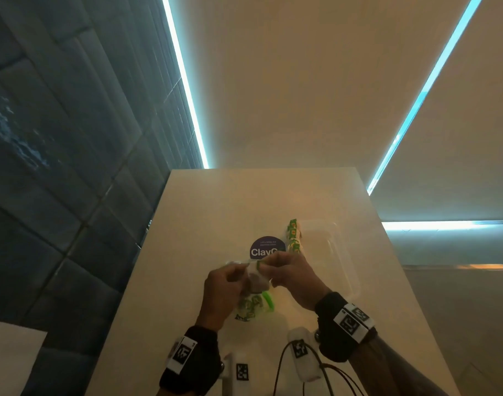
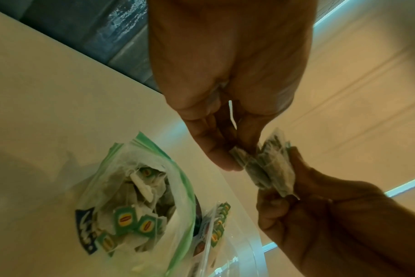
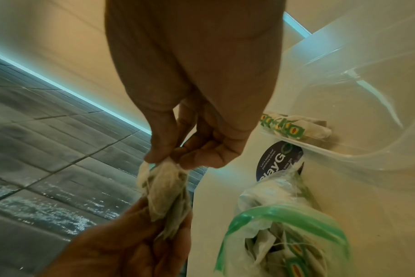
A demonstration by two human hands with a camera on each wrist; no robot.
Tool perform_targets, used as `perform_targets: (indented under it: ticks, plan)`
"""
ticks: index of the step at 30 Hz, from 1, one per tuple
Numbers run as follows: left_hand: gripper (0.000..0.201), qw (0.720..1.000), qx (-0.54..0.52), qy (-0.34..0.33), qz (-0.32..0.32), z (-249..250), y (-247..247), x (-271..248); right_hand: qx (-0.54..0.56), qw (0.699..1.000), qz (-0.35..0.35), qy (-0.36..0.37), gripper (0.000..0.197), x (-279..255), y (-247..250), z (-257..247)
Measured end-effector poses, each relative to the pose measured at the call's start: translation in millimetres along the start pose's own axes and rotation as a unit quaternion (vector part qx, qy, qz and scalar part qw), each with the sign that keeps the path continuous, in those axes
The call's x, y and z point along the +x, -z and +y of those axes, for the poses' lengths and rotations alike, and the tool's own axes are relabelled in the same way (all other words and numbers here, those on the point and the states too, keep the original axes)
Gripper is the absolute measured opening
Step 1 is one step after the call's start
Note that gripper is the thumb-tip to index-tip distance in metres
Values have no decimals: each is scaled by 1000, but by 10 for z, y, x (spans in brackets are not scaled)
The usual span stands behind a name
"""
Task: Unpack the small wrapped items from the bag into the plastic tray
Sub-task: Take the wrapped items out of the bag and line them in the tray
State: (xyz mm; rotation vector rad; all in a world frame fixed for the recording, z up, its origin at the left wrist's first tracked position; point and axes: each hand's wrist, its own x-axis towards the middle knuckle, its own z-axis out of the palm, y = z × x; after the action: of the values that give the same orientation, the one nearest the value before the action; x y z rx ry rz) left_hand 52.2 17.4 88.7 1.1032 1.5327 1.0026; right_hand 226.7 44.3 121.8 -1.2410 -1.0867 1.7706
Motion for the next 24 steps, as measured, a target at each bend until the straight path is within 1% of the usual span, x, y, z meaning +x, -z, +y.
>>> perform_targets:
  ticks: [2, 5, 7, 9, 11, 14, 16, 18, 21, 22, 24]
  plan:
    - [21, 1000, 0, -13, 4, 71, -14, -17, -5, 1000, 21, -1, 17, 23, -22, 12]
    - [17, 1000, -19, -8, 7, 128, -33, -33, 2, 999, 46, -6, 9, 44, -46, 54]
    - [11, 999, -35, -4, 0, 140, -36, -50, 8, 998, 56, -10, 10, 39, -61, 63]
    - [9, 999, -48, -3, -9, 152, -33, -73, 17, 998, 58, -10, 10, 25, -79, 48]
    - [11, 998, -62, 7, -19, 167, -21, -83, 15, 998, 67, 0, 12, 15, -84, 37]
    - [16, 997, -64, 11, -30, 200, -17, -80, -6, 996, 81, 28, 20, -5, -83, 18]
    - [13, 998, -57, 4, -14, 205, -22, -70, -3, 996, 78, 38, 25, -7, -89, 19]
    - [9, 997, -71, 7, -1, 220, -23, -63, 18, 997, 66, 32, 28, -15, -92, 8]
    - [11, 994, -109, 16, -16, 262, -20, -73, 51, 999, 7, -15, 21, -38, -77, -12]
    - [11, 993, -116, 18, -22, 273, -13, -80, 57, 998, -8, -31, 22, -49, -70, -11]
    - [12, 992, -120, 26, -35, 270, 2, -82, 62, 996, -15, -54, 26, -60, -56, -7]
